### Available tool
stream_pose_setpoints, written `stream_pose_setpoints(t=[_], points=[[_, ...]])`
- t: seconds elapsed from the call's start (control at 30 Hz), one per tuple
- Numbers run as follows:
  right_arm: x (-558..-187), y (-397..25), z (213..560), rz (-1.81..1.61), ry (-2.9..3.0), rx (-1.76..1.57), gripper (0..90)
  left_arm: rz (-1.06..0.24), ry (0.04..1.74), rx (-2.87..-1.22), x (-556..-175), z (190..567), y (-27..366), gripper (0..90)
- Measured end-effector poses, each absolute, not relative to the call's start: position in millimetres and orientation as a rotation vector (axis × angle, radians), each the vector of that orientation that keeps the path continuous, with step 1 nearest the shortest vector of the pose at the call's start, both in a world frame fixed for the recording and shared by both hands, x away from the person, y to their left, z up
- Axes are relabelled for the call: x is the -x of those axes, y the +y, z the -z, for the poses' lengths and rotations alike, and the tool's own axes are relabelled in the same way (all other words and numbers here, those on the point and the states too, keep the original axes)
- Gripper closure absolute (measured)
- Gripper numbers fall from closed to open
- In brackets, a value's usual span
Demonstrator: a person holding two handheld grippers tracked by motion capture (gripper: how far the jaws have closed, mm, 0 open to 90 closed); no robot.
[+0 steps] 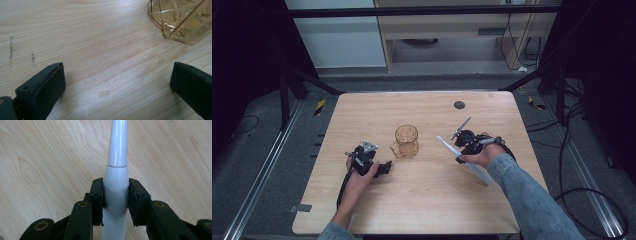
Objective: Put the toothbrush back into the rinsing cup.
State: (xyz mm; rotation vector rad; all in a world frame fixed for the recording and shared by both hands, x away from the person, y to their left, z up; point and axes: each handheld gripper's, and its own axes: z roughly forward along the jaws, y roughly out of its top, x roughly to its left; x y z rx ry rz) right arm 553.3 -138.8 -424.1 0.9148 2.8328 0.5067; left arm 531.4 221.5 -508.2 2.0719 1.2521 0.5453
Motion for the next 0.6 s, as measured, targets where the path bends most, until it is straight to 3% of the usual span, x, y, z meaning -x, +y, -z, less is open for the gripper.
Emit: stream_pose_setpoints(t=[0.6], points=[[-562.4,-145.6,376.7,-0.743,2.638,-0.918,67.3,-0.545,1.252,-2.072,-531.4,508.2,221.5,0.0]])
